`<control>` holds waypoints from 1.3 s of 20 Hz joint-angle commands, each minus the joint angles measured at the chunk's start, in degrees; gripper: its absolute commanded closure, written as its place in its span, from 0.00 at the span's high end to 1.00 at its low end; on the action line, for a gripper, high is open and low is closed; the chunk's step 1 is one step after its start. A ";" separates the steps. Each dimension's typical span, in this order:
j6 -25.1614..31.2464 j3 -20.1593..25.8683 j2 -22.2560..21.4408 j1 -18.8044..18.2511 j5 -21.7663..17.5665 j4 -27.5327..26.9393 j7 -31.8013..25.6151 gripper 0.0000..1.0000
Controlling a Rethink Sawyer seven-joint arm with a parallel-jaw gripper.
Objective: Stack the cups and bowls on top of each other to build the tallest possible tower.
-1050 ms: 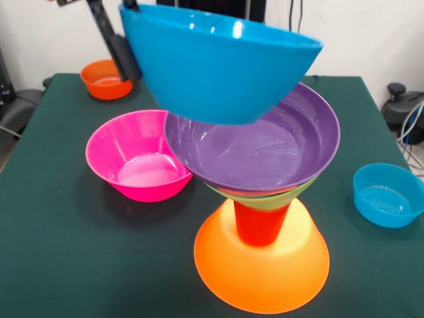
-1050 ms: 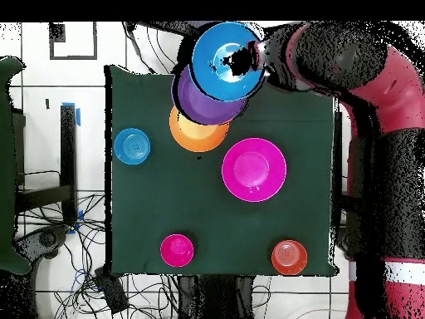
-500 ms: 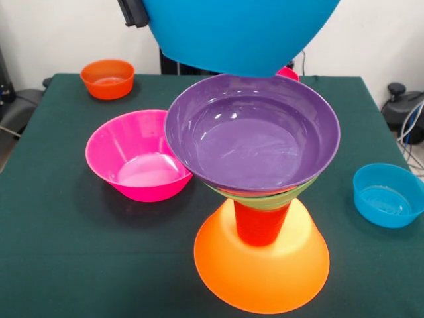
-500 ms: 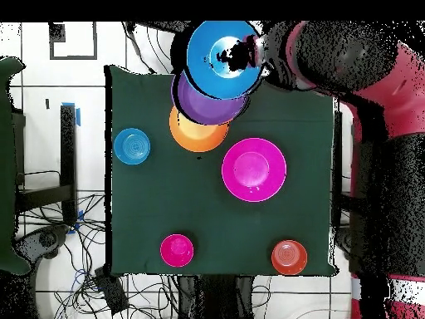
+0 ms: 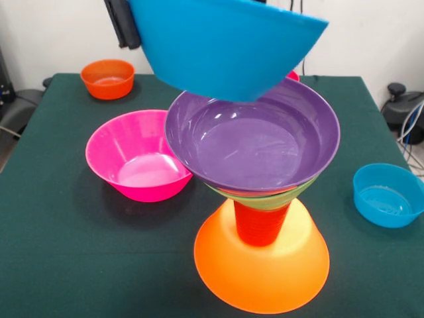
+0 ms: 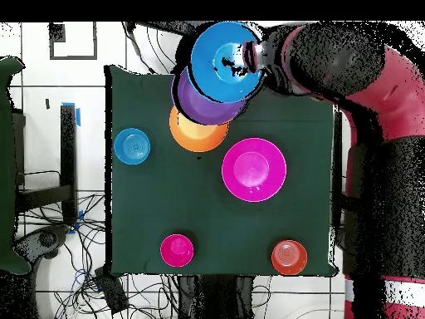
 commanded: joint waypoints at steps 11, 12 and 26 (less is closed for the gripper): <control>1.03 -10.47 6.41 7.49 -5.76 0.16 11.23 0.00; 1.16 -10.55 6.52 7.59 -5.46 0.03 11.16 0.00; 0.46 -11.13 6.85 7.74 -2.81 0.07 9.54 0.00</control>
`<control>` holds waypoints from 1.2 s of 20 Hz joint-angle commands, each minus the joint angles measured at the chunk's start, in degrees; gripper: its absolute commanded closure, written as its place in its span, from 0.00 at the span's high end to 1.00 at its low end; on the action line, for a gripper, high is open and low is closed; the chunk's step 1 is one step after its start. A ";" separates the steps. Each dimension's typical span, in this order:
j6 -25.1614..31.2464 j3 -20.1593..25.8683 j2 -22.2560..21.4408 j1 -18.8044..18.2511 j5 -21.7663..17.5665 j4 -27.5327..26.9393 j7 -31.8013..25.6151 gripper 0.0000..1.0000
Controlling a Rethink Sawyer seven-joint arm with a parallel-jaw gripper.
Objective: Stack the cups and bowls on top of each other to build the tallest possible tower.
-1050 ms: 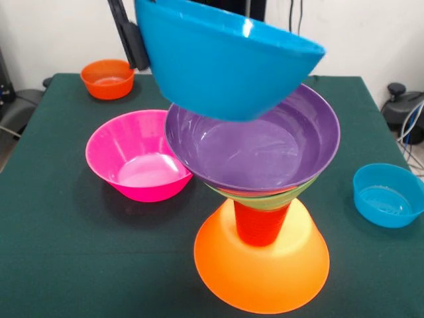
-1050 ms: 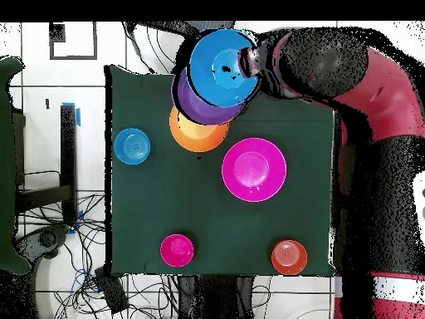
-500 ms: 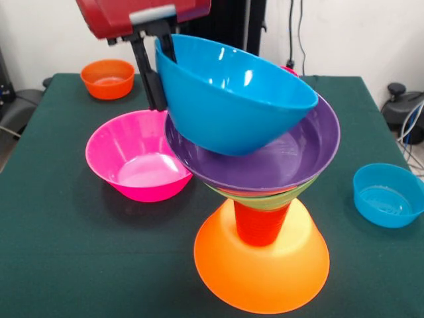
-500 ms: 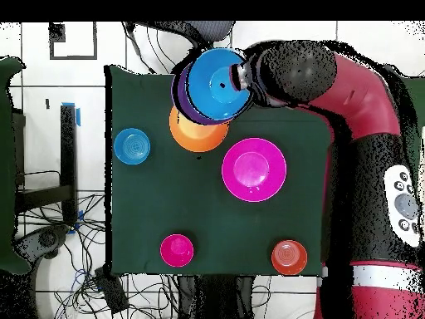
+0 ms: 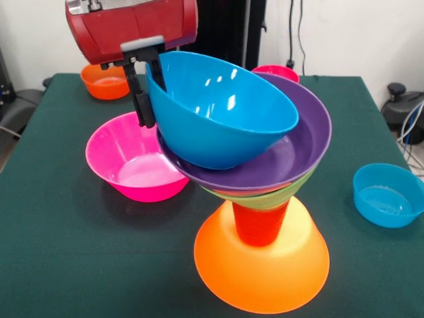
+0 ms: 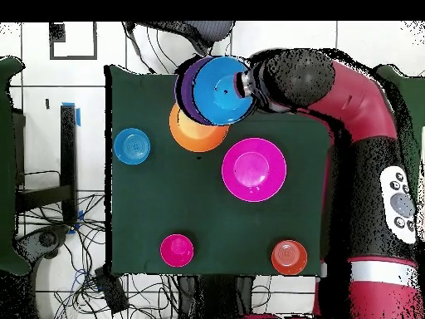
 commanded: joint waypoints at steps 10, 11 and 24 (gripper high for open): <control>-0.48 -0.74 0.88 1.43 -0.32 0.99 9.07 0.00; -0.44 -0.83 0.84 1.54 -0.44 0.93 9.02 0.00; -1.57 -0.93 0.15 2.43 -0.05 1.50 10.35 0.00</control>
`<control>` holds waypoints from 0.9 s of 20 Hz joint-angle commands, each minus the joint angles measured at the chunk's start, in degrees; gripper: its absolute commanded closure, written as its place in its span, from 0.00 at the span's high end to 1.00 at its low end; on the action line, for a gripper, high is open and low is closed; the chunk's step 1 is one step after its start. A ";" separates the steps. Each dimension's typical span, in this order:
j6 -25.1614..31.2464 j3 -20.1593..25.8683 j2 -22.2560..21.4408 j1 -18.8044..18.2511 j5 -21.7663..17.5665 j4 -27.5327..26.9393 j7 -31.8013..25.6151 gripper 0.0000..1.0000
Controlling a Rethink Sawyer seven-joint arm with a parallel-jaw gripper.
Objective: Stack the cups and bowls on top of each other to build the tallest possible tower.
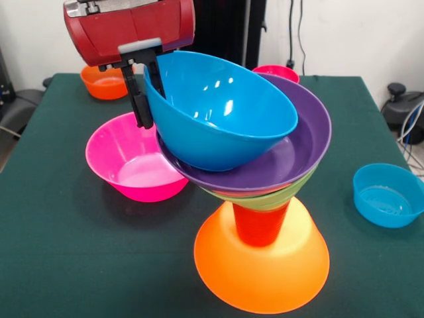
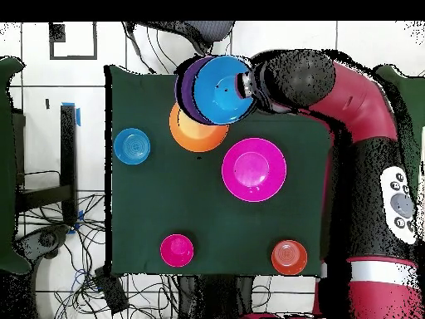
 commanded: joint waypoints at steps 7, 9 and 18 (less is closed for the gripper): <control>-1.34 -0.89 -0.31 2.67 0.02 1.66 10.92 0.00; -1.23 -0.97 -0.40 2.72 0.08 1.74 10.90 0.00; -1.23 -1.22 -0.75 2.78 0.21 2.13 10.90 0.00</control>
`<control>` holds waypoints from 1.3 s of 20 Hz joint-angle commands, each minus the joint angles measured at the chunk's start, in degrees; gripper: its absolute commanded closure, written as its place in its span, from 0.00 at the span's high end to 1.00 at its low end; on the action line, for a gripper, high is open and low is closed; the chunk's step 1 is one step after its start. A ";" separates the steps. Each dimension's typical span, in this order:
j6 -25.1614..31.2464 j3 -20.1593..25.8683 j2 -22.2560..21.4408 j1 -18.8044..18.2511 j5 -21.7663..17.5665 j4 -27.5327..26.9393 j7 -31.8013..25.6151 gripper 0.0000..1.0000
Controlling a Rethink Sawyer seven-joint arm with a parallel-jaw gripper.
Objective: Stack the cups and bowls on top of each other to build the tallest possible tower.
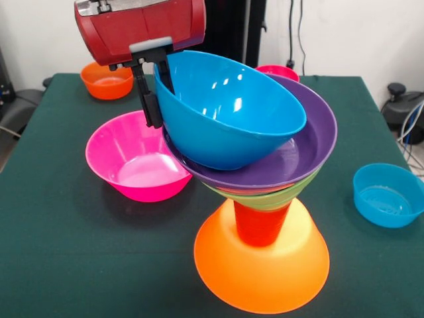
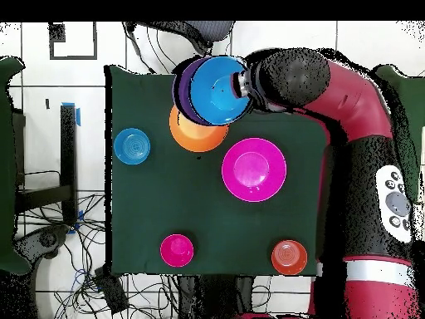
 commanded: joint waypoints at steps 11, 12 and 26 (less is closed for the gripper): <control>-1.77 -0.72 -0.97 2.11 1.09 2.97 11.39 0.00; -1.86 -0.63 -1.01 2.10 1.37 3.09 11.48 0.00; -3.17 -0.22 -1.82 1.99 2.87 4.57 11.07 0.00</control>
